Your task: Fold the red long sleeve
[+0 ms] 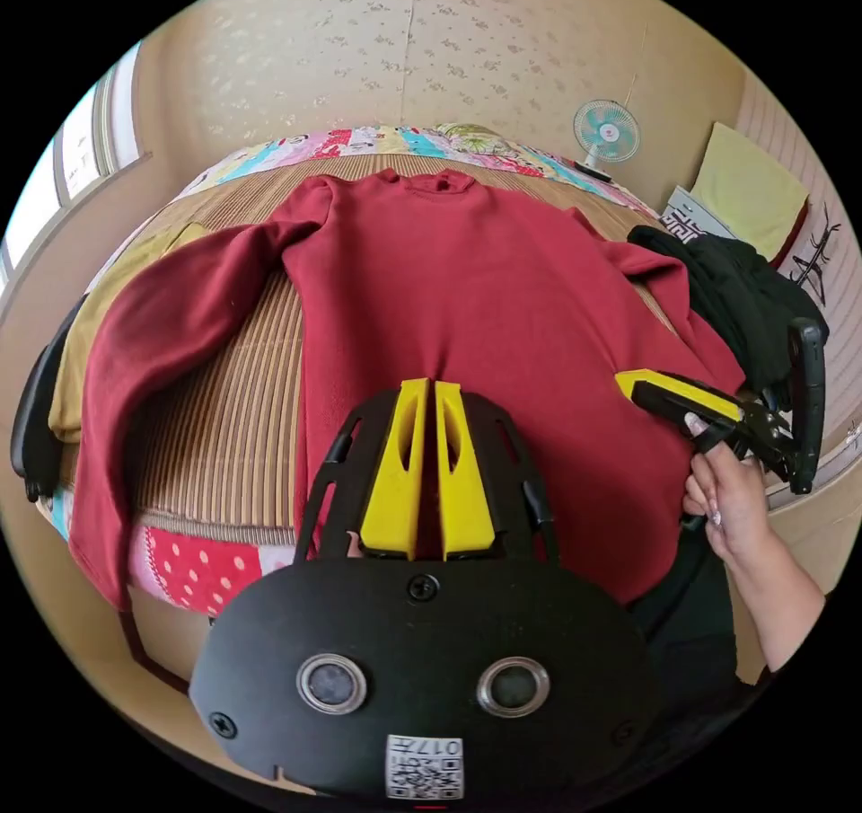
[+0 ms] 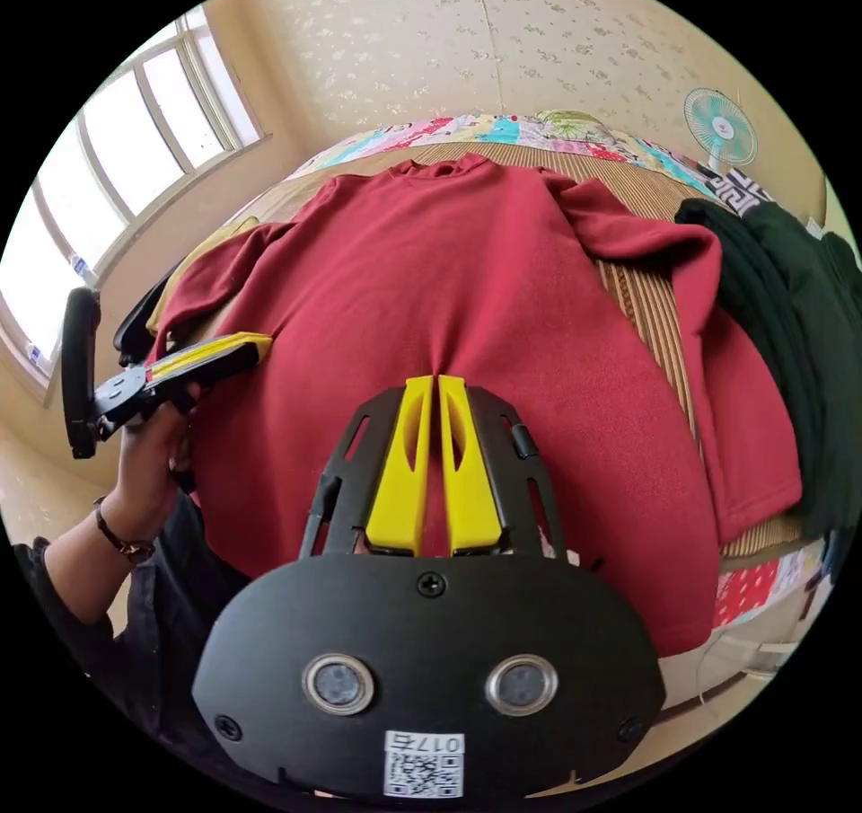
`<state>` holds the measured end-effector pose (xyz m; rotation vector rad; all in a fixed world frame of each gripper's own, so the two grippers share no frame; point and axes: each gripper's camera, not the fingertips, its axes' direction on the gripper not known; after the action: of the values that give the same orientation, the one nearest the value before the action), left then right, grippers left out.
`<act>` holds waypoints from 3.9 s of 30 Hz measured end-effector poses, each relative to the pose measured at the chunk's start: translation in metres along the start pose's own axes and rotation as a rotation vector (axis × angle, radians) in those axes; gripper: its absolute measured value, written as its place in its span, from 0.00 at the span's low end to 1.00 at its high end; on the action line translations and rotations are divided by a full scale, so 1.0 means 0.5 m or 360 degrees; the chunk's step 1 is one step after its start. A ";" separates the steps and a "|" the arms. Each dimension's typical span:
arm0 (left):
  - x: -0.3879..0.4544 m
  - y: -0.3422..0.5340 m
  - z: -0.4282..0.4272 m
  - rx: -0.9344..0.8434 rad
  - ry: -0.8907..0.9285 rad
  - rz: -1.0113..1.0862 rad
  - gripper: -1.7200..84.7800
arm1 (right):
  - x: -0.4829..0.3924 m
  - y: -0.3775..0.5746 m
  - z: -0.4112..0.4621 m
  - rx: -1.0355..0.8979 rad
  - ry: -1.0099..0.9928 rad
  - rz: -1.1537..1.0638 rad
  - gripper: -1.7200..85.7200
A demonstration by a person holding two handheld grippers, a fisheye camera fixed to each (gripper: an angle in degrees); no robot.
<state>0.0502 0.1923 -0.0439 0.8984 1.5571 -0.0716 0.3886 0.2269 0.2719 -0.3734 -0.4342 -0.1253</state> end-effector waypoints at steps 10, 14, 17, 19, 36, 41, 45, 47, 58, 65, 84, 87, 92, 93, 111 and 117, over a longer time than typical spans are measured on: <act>-0.037 0.267 -0.157 0.0048 0.0132 -0.0226 0.01 | 0.143 0.224 -0.198 -0.0266 -0.0397 0.0116 0.04; -0.081 0.265 -0.147 0.0143 0.0255 -0.0293 0.01 | 0.381 0.229 -0.338 0.0138 -0.0889 0.0588 0.06; -0.121 0.263 -0.134 0.0190 0.0371 -0.0381 0.01 | 0.592 0.217 -0.407 0.0414 -0.1131 0.1032 0.11; -0.134 0.259 -0.139 0.0195 0.0398 -0.0379 0.01 | 0.701 0.206 -0.412 0.0461 -0.1279 0.1280 0.13; -0.235 0.222 -0.198 0.0200 0.0625 -0.0484 0.01 | 1.037 0.145 -0.405 0.0845 -0.1734 0.2602 0.11; -0.257 0.208 -0.219 0.0189 0.0675 -0.0504 0.01 | 1.019 0.120 -0.486 0.0807 -0.1516 0.2415 0.12; -0.271 0.201 -0.231 0.0191 0.0715 -0.0539 0.01 | 1.000 0.111 -0.520 0.0672 -0.1174 0.2257 0.13; -0.276 0.197 -0.242 0.0191 0.0723 -0.0549 0.01 | 0.981 0.108 -0.506 0.0588 -0.1136 0.2182 0.13; -0.300 0.178 -0.291 0.0187 0.0757 -0.0558 0.01 | 0.842 0.005 -0.388 0.0408 -0.0674 0.1814 0.08; -0.316 0.170 -0.327 0.0190 0.0763 -0.0559 0.01 | 0.595 -0.190 -0.581 0.0617 -0.0075 0.1058 0.06; -0.415 0.163 -0.421 0.0202 0.0856 -0.0559 0.01 | -0.289 -0.584 -0.337 0.0549 -0.0311 -0.0724 0.11; -0.443 0.164 -0.433 0.0202 0.0897 -0.0580 0.01 | -0.285 -0.526 -0.159 0.0256 -0.0173 -0.0578 0.11; -0.479 0.157 -0.470 0.0193 0.0861 -0.0571 0.01 | -0.141 -0.376 0.113 -0.0189 0.0033 -0.0041 0.09; -0.483 0.155 -0.476 0.0187 0.0849 -0.0565 0.01 | -0.131 -0.357 0.142 -0.0242 0.0098 -0.0032 0.09; -1.032 0.423 -0.548 0.1138 0.1818 -0.2631 0.18 | 0.006 -0.159 0.200 0.0113 -0.0134 -0.0006 0.05; -1.014 0.465 -0.510 0.1277 0.1741 -0.2784 0.06 | 0.044 -0.133 0.207 0.0117 -0.0141 -0.0006 0.05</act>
<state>-0.0665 0.2390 0.5563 -0.3128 2.9846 -1.7682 0.3554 0.2036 0.3899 -0.3065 -0.5253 -0.0963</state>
